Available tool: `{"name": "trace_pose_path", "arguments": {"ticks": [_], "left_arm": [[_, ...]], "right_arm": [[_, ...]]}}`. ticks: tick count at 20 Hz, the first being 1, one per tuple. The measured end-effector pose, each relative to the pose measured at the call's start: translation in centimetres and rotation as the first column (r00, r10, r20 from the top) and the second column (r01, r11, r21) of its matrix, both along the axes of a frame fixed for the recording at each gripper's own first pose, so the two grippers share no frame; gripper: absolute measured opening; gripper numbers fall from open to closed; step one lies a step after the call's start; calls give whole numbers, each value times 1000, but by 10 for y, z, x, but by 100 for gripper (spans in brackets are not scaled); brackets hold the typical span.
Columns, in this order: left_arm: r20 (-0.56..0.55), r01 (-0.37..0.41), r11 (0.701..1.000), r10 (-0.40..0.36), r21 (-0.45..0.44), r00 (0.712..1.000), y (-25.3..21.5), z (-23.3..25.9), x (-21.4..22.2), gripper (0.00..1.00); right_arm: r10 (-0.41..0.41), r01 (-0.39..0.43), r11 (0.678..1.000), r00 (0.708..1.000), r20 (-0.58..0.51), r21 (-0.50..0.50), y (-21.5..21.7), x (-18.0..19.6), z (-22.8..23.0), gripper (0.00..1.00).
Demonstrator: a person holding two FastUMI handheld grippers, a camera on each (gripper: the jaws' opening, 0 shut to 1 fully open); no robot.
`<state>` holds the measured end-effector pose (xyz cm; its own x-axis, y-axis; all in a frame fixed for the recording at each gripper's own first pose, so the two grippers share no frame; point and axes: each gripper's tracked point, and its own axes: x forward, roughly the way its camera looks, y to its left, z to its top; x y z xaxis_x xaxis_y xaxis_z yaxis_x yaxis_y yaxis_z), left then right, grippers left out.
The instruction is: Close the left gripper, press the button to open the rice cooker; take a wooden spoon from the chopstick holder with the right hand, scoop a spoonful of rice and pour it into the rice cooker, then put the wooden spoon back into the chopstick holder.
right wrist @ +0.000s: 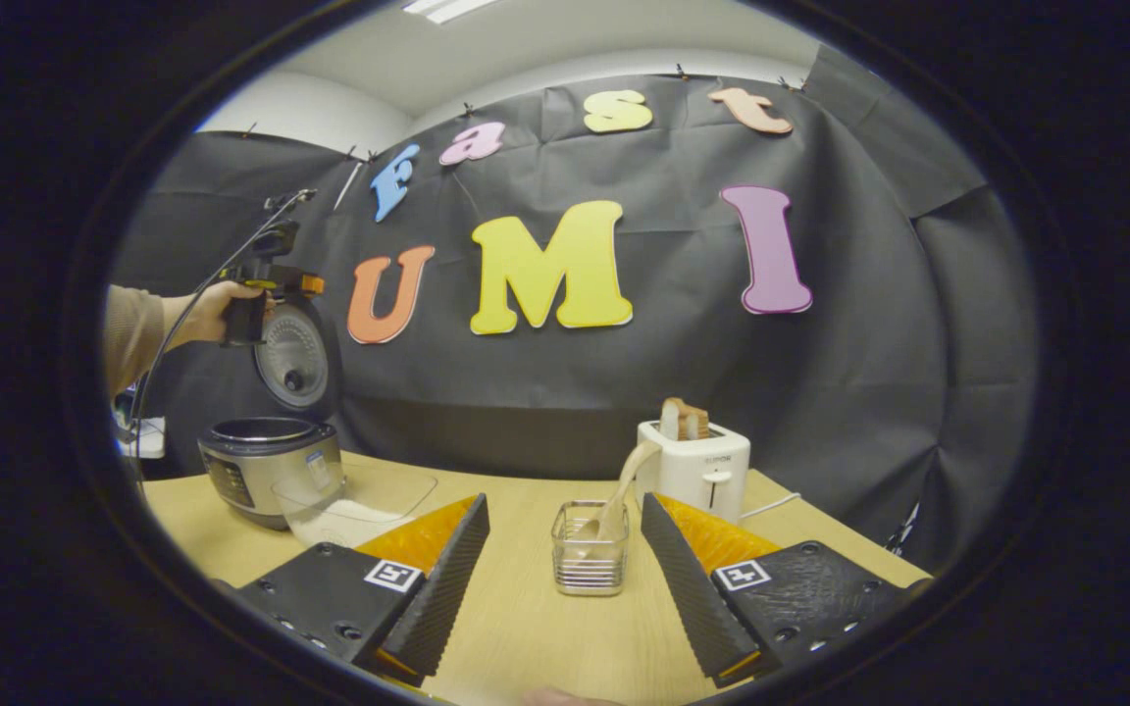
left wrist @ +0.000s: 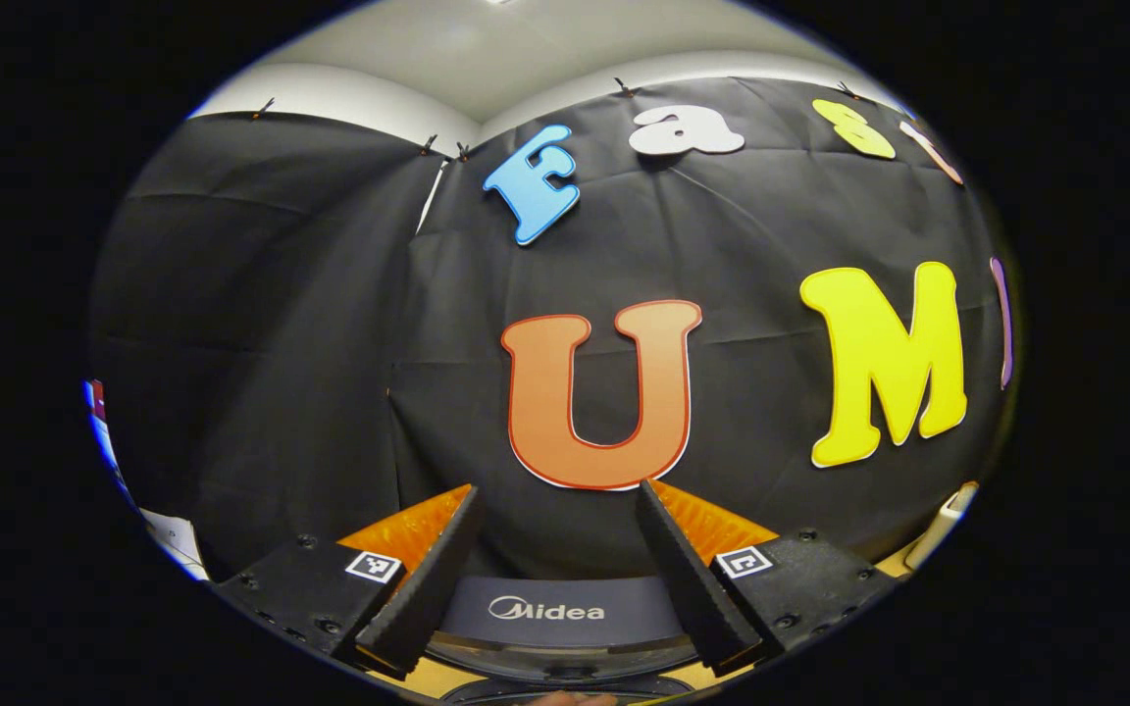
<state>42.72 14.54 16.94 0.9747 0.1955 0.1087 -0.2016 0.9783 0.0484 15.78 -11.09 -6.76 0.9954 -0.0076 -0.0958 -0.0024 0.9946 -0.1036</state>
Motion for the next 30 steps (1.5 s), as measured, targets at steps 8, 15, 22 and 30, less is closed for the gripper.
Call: {"name": "trace_pose_path", "arguments": {"ticks": [8,15,22,30], "left_arm": [[37,-24,1000,24,4,999,-6,-5,-40,99],[42,16,1000,-16,7,999,-16,-28,-85,98],[-26,8,1000,-9,-4,1000,-23,-60,-123,99],[-233,44,999,-49,-25,971,-46,-123,-148,94]], "right_arm": [[-8,8,1000,1000,-14,-18,2,2,-5,92],[-6,6,1000,1000,12,-6,7,-8,9,93],[34,-35,999,997,67,17,25,-22,28,92],[83,-86,995,994,77,46,37,-31,37,93]]}}
